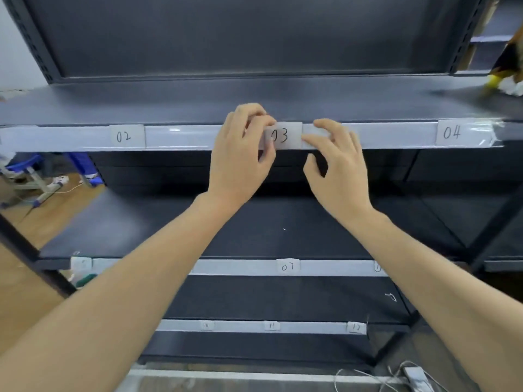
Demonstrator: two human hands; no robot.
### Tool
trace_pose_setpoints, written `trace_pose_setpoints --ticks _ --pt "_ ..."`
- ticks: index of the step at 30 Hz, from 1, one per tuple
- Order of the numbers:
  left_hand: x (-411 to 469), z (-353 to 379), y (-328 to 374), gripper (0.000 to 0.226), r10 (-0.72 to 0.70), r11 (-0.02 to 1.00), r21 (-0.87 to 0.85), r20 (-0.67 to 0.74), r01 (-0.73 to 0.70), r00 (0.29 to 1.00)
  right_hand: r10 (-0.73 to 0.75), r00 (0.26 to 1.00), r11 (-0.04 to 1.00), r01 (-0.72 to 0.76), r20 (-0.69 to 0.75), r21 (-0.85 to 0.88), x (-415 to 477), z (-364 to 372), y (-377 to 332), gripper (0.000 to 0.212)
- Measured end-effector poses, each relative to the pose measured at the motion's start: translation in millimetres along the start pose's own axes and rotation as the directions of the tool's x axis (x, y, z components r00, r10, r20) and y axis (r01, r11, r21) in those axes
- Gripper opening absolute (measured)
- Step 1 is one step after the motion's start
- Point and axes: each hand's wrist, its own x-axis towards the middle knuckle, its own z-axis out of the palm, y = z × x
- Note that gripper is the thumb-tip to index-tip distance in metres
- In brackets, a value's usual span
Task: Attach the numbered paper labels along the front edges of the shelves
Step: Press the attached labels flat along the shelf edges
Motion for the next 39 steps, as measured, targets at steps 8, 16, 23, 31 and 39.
trace_pose_setpoints --ticks 8,16,23,31,39 --pt "-178.3 85.4 -11.3 0.009 -0.3 0.936 -0.001 0.52 0.352 0.799 0.186 0.922 0.981 -0.194 0.34 -0.01 -149.8 67.9 49.4 0.022" --pt "-243.4 131.4 -21.7 0.015 -0.46 0.865 0.128 0.588 0.484 0.665 0.426 0.72 0.902 -0.382 0.548 -0.2 -206.6 114.9 84.2 0.03" --pt "-247.9 140.8 -21.1 0.006 -0.53 0.804 0.06 0.525 0.592 0.667 0.501 0.731 0.848 -0.522 0.463 -0.093 -202.4 131.7 80.9 0.008" --pt "-242.5 140.1 -29.8 0.011 -0.568 0.712 0.026 0.608 0.701 0.555 0.581 0.625 0.746 -0.665 0.521 -0.034 -190.4 137.9 83.7 0.018" --pt "-242.5 131.6 -42.8 0.016 -0.558 0.651 -0.052 0.644 0.758 0.523 0.611 0.606 0.726 -0.686 0.509 -0.055 -186.3 146.6 72.5 0.018"
